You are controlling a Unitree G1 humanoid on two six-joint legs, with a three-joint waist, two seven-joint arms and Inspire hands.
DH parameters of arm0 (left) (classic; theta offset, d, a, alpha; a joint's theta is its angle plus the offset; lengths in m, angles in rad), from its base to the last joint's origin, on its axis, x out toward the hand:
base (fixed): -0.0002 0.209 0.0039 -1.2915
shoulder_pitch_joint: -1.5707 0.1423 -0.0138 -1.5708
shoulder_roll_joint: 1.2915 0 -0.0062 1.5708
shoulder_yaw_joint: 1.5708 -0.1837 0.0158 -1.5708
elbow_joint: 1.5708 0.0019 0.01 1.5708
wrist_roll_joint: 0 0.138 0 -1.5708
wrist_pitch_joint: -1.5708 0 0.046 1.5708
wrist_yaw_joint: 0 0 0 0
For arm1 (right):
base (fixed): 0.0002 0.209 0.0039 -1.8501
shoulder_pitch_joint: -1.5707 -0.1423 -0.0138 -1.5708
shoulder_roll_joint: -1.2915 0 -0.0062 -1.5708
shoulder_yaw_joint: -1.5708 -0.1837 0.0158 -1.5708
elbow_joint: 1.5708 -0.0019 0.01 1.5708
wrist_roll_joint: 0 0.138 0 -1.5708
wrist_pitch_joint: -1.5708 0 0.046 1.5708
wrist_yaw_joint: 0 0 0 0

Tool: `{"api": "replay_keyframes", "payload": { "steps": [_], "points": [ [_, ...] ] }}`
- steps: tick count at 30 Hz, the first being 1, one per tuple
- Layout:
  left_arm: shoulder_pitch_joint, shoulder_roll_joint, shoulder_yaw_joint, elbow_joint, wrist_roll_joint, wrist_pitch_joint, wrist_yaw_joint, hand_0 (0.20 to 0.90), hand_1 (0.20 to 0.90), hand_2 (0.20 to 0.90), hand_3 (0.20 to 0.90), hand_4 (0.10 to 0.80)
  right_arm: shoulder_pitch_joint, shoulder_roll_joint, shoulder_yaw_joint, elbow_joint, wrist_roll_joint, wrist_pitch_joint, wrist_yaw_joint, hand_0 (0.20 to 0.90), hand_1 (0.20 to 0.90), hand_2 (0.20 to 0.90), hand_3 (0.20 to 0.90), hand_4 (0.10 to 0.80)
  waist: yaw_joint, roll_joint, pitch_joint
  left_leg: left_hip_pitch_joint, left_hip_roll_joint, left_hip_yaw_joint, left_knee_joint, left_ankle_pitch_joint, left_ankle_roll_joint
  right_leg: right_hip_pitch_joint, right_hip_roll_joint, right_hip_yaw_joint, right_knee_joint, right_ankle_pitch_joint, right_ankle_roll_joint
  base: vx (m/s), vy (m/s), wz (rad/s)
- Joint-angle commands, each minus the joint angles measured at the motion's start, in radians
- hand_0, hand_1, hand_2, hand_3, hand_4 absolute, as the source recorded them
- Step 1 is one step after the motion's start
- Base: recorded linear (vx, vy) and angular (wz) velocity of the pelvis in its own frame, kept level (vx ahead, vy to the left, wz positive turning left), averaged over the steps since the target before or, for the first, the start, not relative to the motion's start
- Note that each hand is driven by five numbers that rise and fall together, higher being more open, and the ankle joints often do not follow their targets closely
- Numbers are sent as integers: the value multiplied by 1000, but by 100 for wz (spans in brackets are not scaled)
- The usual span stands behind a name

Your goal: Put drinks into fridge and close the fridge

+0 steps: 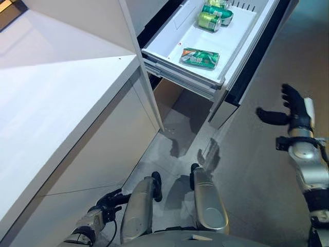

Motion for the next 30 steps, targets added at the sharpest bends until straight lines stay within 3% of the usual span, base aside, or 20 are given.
{"api": "replay_keyframes", "payload": {
  "steps": [1,8,16,21,30],
  "points": [
    [38,30,-35,2,-6,7,2,900,900,900,900,800,-189,-33,-7,-36,-14,-151,-4,900,900,900,900,800,33,-10,-27,71,-49,28,25,-144,77,106,49,-45,-49,-27,-70,45,15,8],
    [12,28,-71,-17,-11,17,26,900,900,900,900,800,-407,10,149,-41,-37,-152,33,900,900,900,900,800,80,-5,-10,49,-53,7,16,-112,65,106,72,-50,-79,-1,-68,17,6,4],
    [-23,40,-112,-22,34,20,62,900,900,900,900,800,-596,62,292,-5,19,-118,81,900,900,900,900,800,133,-10,-3,33,-57,-5,-3,-80,57,114,72,-71,-118,29,-62,6,14,7],
    [-48,51,-145,-38,66,22,100,900,900,900,900,800,-726,155,385,29,144,-82,162,900,900,900,900,800,177,-8,10,32,-62,-10,-7,-70,52,120,66,-83,-122,35,-57,24,32,12],
    [-88,67,-202,-65,85,45,90,900,900,900,900,800,-852,315,479,78,262,-59,163,900,900,900,900,800,226,15,27,25,-77,-28,-51,-36,51,103,50,-99,-127,45,-47,-46,35,11]
  ]
}}
